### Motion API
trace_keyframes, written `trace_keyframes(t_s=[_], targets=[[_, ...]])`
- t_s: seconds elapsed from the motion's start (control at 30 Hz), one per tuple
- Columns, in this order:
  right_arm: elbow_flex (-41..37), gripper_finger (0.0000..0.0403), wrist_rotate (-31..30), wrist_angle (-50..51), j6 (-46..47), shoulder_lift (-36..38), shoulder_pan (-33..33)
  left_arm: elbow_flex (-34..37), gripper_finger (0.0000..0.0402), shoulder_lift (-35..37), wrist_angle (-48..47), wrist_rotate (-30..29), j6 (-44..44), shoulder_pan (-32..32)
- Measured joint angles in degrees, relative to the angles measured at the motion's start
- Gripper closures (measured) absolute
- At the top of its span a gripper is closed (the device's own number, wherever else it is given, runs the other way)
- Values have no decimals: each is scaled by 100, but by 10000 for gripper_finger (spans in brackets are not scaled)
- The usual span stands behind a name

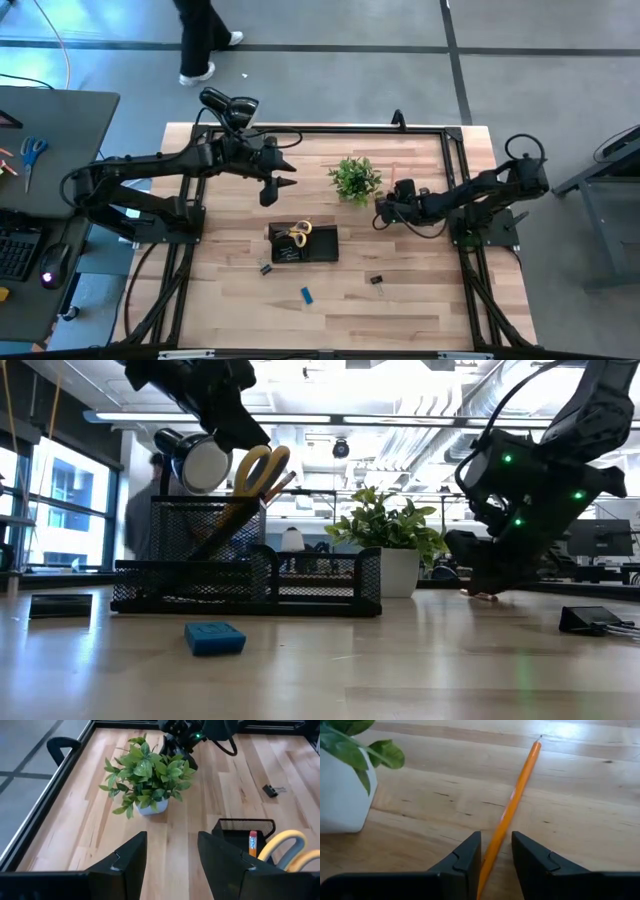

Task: Pick and place office supplies into organizer
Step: Put the orange pencil into the black desk organizer

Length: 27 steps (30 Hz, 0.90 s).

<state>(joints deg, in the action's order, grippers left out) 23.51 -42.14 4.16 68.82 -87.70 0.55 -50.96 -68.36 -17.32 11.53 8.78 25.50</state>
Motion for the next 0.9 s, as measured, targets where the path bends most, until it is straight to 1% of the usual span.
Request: trace_keyframes(t_s=[0.17,0.37,0.43,0.53,0.6,0.67,0.8,0.9], targets=[[4,328,19,101,15,0,253,0,236,2,8,2,72,0],[4,389,-23,189,22,0,504,0,236,44,58,-10,281,2],[12,393,-12,238,26,6,527,0,236,63,27,-20,372,2],[13,382,133,369,35,85,521,0,236,70,-9,-20,497,-1],[13,379,355,519,-19,263,518,0,236,70,-60,-21,508,0],[8,383,720,783,-51,568,512,0,236,70,-103,-20,524,0],[-12,398,1725,1346,-186,1393,514,0,236,70,-136,-22,640,0],[-11,398,2348,1637,-217,2052,514,0,236,70,-136,-22,643,0]])
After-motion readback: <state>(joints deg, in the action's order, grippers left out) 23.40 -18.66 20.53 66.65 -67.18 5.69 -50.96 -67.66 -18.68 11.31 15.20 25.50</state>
